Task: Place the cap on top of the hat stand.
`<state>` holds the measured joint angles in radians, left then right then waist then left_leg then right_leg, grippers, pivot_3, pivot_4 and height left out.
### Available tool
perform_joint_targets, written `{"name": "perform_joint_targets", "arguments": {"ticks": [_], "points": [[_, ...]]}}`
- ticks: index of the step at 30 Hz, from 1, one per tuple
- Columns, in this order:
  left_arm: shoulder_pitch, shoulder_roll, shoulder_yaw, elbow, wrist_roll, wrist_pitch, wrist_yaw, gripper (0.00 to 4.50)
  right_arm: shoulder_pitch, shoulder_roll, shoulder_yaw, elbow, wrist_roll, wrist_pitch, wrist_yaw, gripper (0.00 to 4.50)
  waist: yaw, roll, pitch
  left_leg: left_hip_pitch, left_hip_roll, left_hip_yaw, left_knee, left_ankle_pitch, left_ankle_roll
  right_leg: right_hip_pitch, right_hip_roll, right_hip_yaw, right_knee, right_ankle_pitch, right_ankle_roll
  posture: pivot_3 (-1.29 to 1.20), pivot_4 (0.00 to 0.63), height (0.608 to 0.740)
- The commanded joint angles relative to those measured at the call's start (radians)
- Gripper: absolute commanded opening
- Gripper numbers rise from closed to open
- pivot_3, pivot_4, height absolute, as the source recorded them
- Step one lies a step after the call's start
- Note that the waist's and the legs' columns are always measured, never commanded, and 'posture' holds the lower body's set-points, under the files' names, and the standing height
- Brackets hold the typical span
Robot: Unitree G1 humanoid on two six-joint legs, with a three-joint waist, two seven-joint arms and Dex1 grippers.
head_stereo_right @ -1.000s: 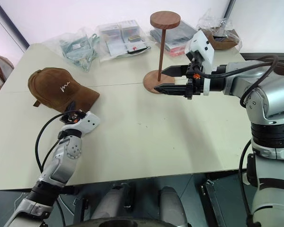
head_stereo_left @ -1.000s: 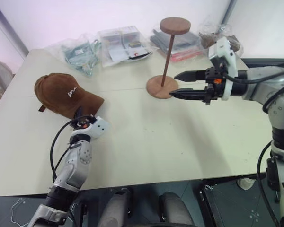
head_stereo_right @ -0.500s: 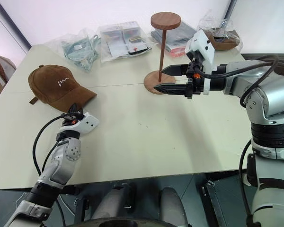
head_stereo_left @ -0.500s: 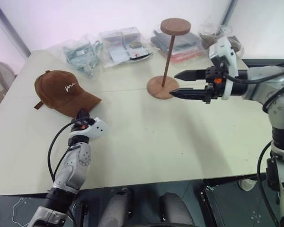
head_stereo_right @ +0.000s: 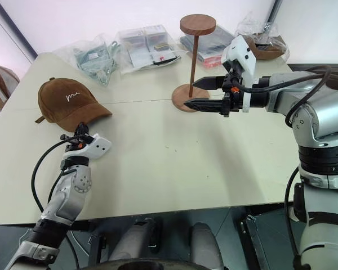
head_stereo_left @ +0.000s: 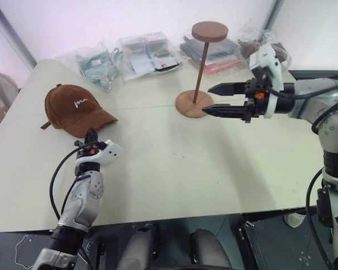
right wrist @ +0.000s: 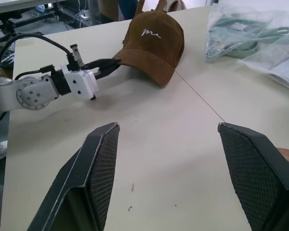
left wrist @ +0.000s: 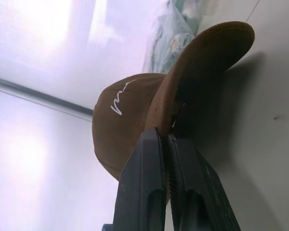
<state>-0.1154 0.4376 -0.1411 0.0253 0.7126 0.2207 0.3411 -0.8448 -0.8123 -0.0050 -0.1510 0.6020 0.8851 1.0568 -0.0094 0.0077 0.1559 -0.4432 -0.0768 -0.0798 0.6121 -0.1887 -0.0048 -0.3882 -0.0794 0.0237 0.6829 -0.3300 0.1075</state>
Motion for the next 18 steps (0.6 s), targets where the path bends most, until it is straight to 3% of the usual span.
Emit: {"name": "perform_joint_targets", "arguments": {"ticks": [1, 12, 18], "points": [[0.012, 0.019, 0.021, -0.046, 0.021, -0.068, 0.050, 0.01, -0.034, -0.004, -0.010, -0.005, -0.002, -0.023, 0.002, 3.35, 0.002, -0.001, 0.001, 0.000, 0.000, 0.000, 0.000, 0.000, 0.000, 0.000, 0.000, 0.000, 0.000, 0.000, 0.000, 0.00, 0.150, 0.740], [-0.093, 0.046, 0.048, -0.222, 0.052, -0.247, 0.073, 0.01, -0.053, -0.061, -0.022, 0.067, -0.051, -0.074, 0.038, 3.35, 0.030, -0.004, 0.002, -0.003, -0.001, 0.000, 0.002, 0.000, 0.000, -0.001, -0.002, -0.001, 0.000, 0.000, 0.000, 0.00, 0.150, 0.740], [-0.287, 0.043, 0.049, -0.239, 0.045, -0.291, 0.029, 0.01, -0.072, -0.178, -0.075, 0.122, -0.068, -0.077, 0.052, 3.35, 0.038, -0.004, 0.003, -0.004, -0.001, 0.000, 0.002, 0.000, 0.000, -0.002, -0.001, -0.001, -0.001, 0.000, 0.000, 0.00, 0.150, 0.740]]}}
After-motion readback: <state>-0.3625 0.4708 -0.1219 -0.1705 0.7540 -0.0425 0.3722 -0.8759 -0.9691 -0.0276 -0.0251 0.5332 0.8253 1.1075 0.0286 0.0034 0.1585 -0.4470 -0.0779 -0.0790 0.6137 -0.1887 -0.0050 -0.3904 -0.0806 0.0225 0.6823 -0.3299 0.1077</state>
